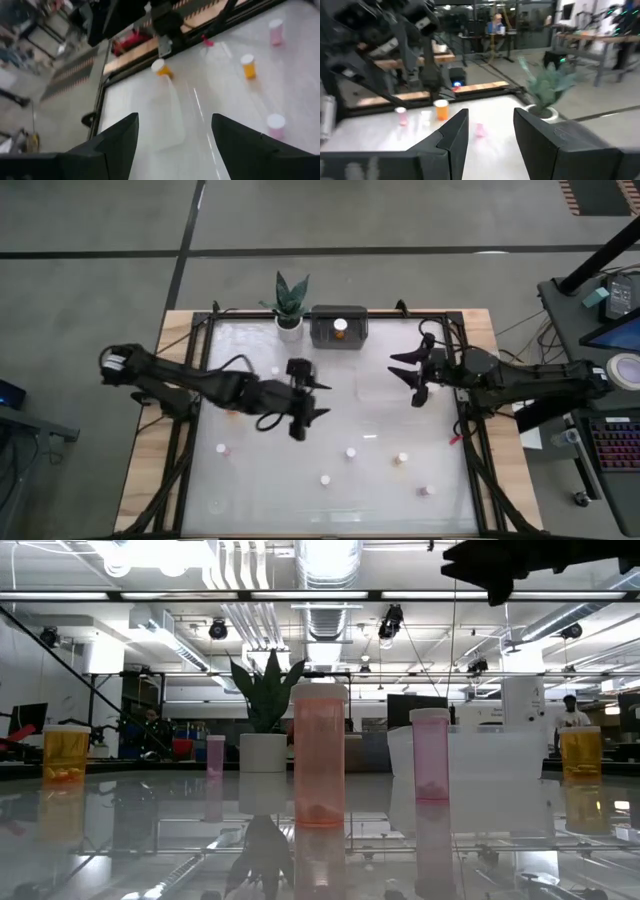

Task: Pick and place medicine bottles into bin by pill shape (circle, oval)
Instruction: Put the small pink pill bottle into the white bin

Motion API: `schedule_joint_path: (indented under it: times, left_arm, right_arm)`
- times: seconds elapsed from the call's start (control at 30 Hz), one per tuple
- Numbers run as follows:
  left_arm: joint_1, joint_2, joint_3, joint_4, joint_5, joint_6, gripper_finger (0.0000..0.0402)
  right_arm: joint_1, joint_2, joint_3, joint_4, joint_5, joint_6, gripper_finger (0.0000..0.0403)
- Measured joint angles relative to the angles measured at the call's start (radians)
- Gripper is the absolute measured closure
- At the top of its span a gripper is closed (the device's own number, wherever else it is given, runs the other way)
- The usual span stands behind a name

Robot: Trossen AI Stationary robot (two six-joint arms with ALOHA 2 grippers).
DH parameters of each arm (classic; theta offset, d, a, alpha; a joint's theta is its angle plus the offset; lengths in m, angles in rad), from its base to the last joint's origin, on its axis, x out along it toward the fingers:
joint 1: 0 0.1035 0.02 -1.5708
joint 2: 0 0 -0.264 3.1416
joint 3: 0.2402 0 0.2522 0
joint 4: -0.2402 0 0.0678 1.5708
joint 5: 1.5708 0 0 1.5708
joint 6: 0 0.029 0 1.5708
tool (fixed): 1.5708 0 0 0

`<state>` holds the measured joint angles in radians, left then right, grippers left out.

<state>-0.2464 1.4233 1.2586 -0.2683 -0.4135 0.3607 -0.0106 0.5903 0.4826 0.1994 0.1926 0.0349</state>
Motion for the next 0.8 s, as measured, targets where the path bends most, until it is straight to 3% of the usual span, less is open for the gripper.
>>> schedule_joint_path:
  times: [0.3,0.63,0.8]
  left_arm:
    - [-0.017,-0.218,-0.287,0.21,-0.005,0.041,0.0166]
    - [-0.017,-0.41,-0.47,0.261,-0.012,0.039,0.0166]
    - [-0.017,-0.463,-0.504,0.261,-0.014,0.038,0.0166]
  right_arm:
    - [0.025,0.205,0.144,0.009,-0.017,0.063,0.0255]
    - [0.05,0.395,0.408,-0.462,-0.02,0.217,0.0255]
    - [0.101,0.492,0.558,-0.721,-0.018,0.294,0.0255]
